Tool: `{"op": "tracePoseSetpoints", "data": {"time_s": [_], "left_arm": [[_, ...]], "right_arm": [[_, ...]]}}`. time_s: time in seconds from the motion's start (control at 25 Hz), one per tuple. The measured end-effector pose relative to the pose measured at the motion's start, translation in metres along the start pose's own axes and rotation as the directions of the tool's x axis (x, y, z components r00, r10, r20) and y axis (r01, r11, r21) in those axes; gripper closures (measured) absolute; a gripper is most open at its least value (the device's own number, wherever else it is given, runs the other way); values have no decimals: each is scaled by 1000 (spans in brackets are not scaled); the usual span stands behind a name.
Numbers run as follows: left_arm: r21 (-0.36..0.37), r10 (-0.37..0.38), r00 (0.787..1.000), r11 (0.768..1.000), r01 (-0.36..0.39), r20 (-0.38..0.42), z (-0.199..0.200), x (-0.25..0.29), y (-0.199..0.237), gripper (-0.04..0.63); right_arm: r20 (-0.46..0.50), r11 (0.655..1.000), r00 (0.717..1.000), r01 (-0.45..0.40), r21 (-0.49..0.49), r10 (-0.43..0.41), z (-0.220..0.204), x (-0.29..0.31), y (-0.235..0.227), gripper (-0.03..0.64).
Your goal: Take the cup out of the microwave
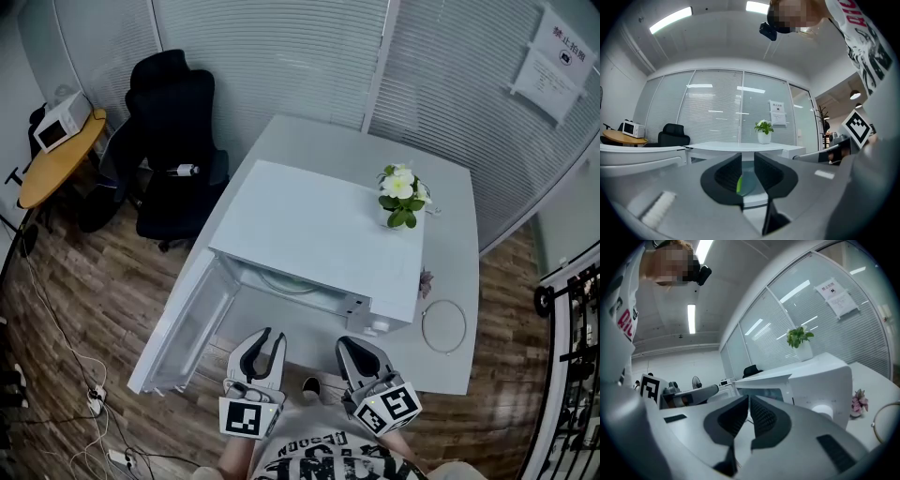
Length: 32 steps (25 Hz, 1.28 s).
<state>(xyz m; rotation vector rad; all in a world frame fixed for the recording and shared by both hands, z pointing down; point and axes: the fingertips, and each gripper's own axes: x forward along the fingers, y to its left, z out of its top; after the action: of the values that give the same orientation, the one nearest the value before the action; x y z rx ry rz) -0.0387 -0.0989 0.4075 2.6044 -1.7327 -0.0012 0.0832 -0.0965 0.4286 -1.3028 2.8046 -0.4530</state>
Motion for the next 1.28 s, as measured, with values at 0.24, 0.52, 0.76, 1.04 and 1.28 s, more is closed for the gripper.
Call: {"op": "tracePoseSetpoints", "data": {"time_s": [0.24,0.52,0.76,1.04,1.28], "left_arm": [[-1,-33,999,999,33,10,3,17,6,503],[-23,-134,991,991,134,-21,7,44,25,503],[-29,-207,978,978,207,-15,14,58,45,503],[-57,-299,954,953,297,-31,4,62,54,503],[-57,-353,935,935,351,-27,3,58,56,503]], "right_arm": [[9,1000,999,30,4,-30,3,9,-8,594],[26,993,993,115,13,-115,13,32,-11,594],[41,981,980,192,20,-193,18,50,-6,594],[59,961,959,275,33,-277,13,59,0,594],[66,951,949,304,46,-307,6,65,8,594]]}}
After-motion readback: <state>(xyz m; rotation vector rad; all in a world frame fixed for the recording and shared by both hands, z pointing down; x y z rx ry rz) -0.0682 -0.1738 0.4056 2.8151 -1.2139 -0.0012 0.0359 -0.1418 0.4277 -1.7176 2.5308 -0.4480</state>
